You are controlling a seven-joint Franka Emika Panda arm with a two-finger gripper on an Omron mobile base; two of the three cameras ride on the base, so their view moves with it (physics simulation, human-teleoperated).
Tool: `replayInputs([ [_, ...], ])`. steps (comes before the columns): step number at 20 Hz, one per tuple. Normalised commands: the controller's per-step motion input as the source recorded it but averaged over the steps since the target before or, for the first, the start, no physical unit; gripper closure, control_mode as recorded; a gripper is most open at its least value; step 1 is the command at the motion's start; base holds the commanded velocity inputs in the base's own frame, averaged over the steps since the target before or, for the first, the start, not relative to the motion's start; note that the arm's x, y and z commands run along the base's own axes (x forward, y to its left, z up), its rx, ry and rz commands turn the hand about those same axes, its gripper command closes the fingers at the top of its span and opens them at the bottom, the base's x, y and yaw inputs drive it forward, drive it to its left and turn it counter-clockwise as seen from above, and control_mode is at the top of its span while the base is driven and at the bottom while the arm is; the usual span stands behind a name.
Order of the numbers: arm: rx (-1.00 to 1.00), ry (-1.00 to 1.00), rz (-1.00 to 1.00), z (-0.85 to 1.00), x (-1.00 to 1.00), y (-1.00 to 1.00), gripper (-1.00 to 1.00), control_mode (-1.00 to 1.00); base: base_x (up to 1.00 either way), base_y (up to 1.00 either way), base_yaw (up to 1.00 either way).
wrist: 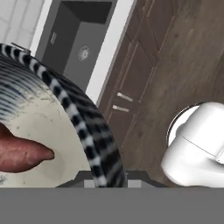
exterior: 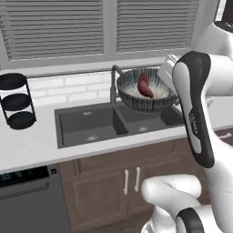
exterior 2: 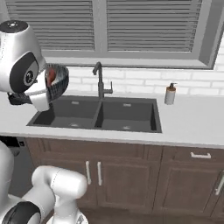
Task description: Pick the potato from the sink and place it in the bowl. Then pick the bowl and place it in the microwave. Then close the microwave door and press the start button.
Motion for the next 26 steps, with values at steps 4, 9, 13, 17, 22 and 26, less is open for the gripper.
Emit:
replayInputs([
  [4, 0.0, 0.0, 0.0, 0.0, 0.0, 0.0, 1.0, 1.0, 0.0, 0.37, -0.7],
  [9, 0.0, 0.0, 0.0, 0.0, 0.0, 0.0, 1.0, 1.0, 0.0, 0.15, -0.81],
  [13, 0.0, 0.0, 0.0, 0.0, 0.0, 0.0, 1.0, 1.0, 0.0, 0.05, -0.82],
  [17, 0.0, 0.0, 0.0, 0.0, 0.0, 0.0, 1.0, 1.0, 0.0, 0.0, -0.77],
  [22, 0.0, 0.0, 0.0, 0.0, 0.0, 0.0, 1.0, 1.0, -0.01, 0.0, -0.76],
  [26, 0.0, 0.0, 0.0, 0.0, 0.0, 0.0, 1.0, 1.0, -0.02, 0.0, -0.74],
])
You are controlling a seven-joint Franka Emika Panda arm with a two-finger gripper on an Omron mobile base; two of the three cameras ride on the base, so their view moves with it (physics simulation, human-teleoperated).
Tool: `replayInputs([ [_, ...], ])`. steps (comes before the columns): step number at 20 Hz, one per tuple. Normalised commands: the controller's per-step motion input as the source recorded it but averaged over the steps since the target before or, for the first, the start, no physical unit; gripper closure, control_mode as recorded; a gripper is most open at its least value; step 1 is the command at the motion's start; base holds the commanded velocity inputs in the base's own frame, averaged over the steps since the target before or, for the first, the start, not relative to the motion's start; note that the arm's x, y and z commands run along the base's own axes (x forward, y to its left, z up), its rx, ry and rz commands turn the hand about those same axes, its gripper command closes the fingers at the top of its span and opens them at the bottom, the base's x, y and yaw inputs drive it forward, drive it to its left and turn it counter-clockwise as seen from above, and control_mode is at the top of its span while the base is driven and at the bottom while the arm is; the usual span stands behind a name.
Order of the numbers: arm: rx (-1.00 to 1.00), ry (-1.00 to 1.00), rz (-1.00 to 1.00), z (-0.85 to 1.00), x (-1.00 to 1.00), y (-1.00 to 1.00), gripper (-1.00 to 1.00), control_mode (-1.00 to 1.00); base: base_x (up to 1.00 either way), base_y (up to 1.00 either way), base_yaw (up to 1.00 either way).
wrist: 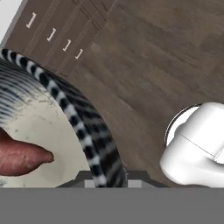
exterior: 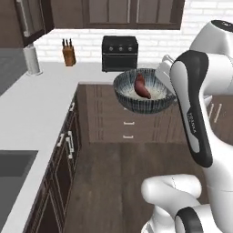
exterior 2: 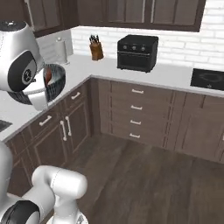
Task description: Pick the potato from the sink and place it in the bowl. Then pick the bowl and place it in the microwave. Then close the microwave door and press the start button.
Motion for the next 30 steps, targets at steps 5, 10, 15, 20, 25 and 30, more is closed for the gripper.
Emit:
replayInputs([
  [5, 0.0, 0.0, 0.0, 0.0, 0.0, 0.0, 1.0, 1.0, -0.03, 0.0, -0.74],
  [10, 0.0, 0.0, 0.0, 0.0, 0.0, 0.0, 1.0, 1.0, -0.01, 0.0, -0.74],
  [15, 0.0, 0.0, 0.0, 0.0, 0.0, 0.0, 1.0, 1.0, 0.0, 0.0, -0.75],
  [20, 0.0, 0.0, 0.0, 0.0, 0.0, 0.0, 1.0, 1.0, 0.0, 0.0, -0.75],
  [25, 0.0, 0.0, 0.0, 0.0, 0.0, 0.0, 1.0, 1.0, 0.0, 0.0, -0.74],
  [30, 0.0, 0.0, 0.0, 0.0, 0.0, 0.0, 1.0, 1.0, -0.22, -0.14, -0.62],
])
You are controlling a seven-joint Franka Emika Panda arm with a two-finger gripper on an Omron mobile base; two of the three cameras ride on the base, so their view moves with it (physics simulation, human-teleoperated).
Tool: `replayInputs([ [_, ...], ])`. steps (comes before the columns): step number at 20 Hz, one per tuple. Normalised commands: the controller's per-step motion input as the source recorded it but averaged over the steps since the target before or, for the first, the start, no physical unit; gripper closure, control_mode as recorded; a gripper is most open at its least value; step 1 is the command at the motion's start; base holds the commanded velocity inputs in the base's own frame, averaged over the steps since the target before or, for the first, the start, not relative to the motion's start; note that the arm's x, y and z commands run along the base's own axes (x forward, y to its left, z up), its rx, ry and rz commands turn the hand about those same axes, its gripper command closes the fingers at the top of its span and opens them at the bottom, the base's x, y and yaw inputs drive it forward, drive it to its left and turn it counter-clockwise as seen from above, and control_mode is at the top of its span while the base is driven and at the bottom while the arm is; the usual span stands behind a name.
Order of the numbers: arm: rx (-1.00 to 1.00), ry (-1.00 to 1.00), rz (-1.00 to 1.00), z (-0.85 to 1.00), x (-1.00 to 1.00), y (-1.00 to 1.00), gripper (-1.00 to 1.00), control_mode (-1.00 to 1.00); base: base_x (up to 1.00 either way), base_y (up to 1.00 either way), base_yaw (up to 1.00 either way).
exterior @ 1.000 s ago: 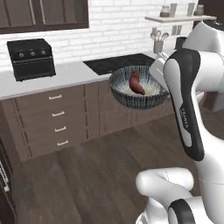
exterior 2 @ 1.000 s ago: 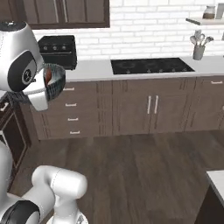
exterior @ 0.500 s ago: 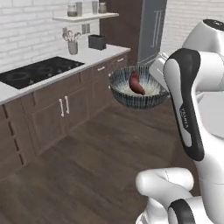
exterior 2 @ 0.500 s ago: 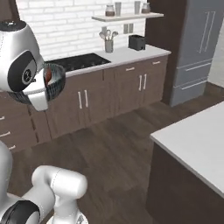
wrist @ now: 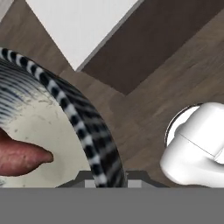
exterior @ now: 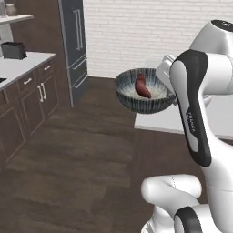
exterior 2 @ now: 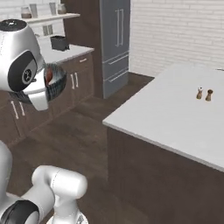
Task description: Pick the potato from the sink and place it in the bowl. Then pick the bowl and place it in the microwave. Then close the microwave door and press the start button.
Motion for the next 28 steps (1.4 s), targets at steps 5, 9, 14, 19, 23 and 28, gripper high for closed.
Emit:
replayInputs([
  [5, 0.0, 0.0, 0.0, 0.0, 0.0, 0.0, 1.0, 1.0, -0.29, -0.6, -0.41],
  [9, 0.0, 0.0, 0.0, 0.0, 0.0, 0.0, 1.0, 1.0, -0.16, -0.91, -0.38],
  [14, 0.0, 0.0, 0.0, 0.0, 0.0, 0.0, 1.0, 1.0, -0.01, -0.83, -0.58],
  [19, 0.0, 0.0, 0.0, 0.0, 0.0, 0.0, 1.0, 1.0, 0.0, -0.76, -0.65],
  [23, 0.0, 0.0, 0.0, 0.0, 0.0, 0.0, 1.0, 1.0, 0.0, -0.7, -0.7],
  [28, 0.0, 0.0, 0.0, 0.0, 0.0, 0.0, 1.0, 1.0, 0.02, -0.72, -0.7],
])
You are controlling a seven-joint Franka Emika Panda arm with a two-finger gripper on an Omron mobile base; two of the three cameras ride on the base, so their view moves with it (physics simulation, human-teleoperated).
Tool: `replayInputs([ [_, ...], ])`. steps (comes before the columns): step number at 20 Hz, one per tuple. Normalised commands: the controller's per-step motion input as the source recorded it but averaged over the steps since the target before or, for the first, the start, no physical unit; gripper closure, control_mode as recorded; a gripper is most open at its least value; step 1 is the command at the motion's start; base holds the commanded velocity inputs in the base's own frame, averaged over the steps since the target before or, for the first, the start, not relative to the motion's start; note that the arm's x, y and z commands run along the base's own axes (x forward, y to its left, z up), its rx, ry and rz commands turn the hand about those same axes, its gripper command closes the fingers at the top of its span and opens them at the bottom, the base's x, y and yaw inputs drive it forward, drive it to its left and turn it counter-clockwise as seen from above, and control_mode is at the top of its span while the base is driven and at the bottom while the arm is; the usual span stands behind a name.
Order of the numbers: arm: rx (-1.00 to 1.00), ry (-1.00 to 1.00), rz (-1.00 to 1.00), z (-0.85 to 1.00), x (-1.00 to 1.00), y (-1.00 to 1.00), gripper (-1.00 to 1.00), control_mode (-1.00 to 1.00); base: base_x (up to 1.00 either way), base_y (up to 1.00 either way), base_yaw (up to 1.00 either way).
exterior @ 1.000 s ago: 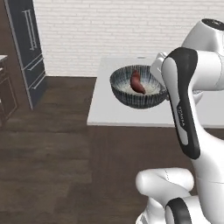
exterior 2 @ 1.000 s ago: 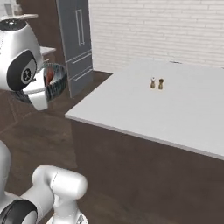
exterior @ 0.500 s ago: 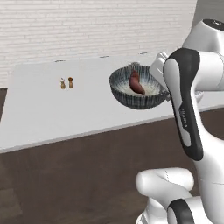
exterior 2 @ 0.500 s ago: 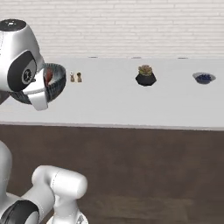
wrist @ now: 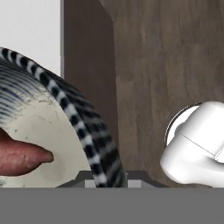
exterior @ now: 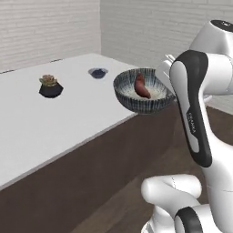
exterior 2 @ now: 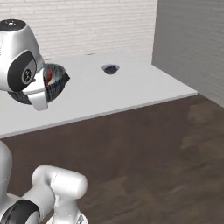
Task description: Pick the potato from the sink and place it in the bowl. Then pick the bowl and place it in the microwave. Then close the microwave door and press the start button.
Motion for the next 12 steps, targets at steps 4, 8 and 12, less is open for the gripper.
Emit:
replayInputs([
  [4, 0.0, 0.0, 0.0, 0.0, 0.0, 0.0, 1.0, 1.0, 0.06, -0.71, -0.71],
  [8, 0.0, 0.0, 0.0, 0.0, 0.0, 0.0, 1.0, 1.0, 0.08, -0.68, -0.72],
  [12, 0.0, 0.0, 0.0, 0.0, 0.0, 0.0, 1.0, 1.0, 0.16, -0.64, -0.71],
])
